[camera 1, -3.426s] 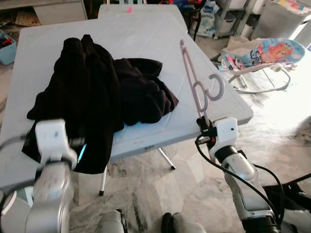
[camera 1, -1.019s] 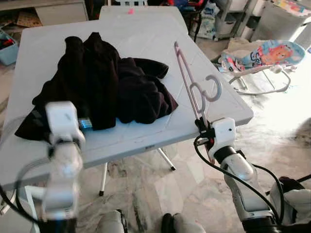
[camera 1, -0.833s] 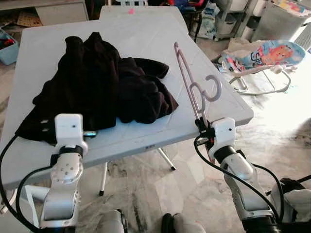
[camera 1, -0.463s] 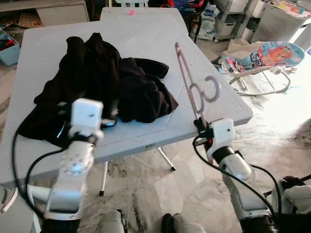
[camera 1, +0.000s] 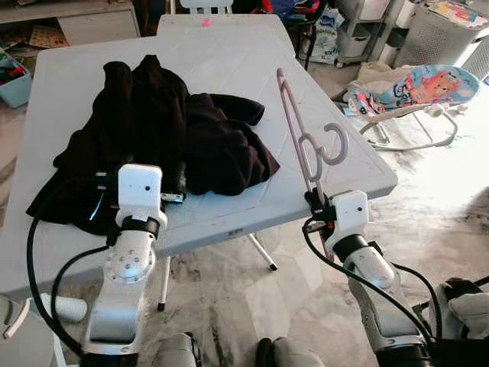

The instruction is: Hang hanger

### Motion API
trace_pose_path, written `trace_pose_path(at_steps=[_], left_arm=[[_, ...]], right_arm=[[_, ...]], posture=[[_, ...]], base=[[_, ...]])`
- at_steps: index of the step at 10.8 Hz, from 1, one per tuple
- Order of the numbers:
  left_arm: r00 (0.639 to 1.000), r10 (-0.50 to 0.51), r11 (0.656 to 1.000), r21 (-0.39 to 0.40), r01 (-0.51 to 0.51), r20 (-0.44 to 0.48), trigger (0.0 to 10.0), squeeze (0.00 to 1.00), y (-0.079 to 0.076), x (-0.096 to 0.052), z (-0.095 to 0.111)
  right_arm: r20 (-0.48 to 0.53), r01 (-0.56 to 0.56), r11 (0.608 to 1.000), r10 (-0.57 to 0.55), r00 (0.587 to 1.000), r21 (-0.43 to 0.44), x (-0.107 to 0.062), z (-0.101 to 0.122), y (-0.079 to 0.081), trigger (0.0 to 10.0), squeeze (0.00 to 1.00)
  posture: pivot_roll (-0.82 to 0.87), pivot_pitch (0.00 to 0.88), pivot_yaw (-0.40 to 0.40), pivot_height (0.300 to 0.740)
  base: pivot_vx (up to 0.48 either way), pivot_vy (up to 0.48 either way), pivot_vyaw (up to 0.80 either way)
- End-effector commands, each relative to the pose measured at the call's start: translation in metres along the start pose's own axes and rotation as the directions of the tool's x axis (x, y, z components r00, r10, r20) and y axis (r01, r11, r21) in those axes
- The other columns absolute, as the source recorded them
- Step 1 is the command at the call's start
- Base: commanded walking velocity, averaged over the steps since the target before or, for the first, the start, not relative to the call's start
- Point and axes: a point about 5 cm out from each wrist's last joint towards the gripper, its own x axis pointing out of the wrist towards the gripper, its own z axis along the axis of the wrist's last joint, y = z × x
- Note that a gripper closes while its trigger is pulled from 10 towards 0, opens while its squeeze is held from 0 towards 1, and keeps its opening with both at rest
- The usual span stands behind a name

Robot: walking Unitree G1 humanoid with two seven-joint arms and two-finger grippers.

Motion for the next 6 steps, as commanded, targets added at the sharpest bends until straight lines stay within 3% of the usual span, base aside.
trace_pose_path(at_steps=[1,3,6], left_arm=[[1.0,-0.013,1.0,-0.015,0.013,-0.008,10.0,0.0,-0.003,0.0,-0.0006],[0.992,-0.126,0.992,0.003,0.126,0.027,10.0,0.0,-0.0101,-0.006,0.0048],[0.994,-0.108,0.994,0.024,0.108,-0.004,10.0,0.0,-0.009,-0.009,-0.0041]], right_arm=[[-0.049,-0.003,1.0,0.004,0.999,0.011,-0.0008,-0.0086,0.0016,10.0,0.0],[-0.04,-0.006,1.0,0.006,0.999,0.016,0.0014,-0.0074,0.0035,10.0,0.0],[-0.04,0.016,1.0,-0.016,0.999,0.021,-0.0009,-0.0077,0.0033,10.0,0.0]], posture=[[-0.03,0.063,-0.02,0.74],[-0.02,0.069,-0.013,0.74],[-0.03,0.071,-0.011,0.74]], base=[[0.0,0.0,0.0],[0.0,0.0,0.0],[0.0,0.0,0.0]])
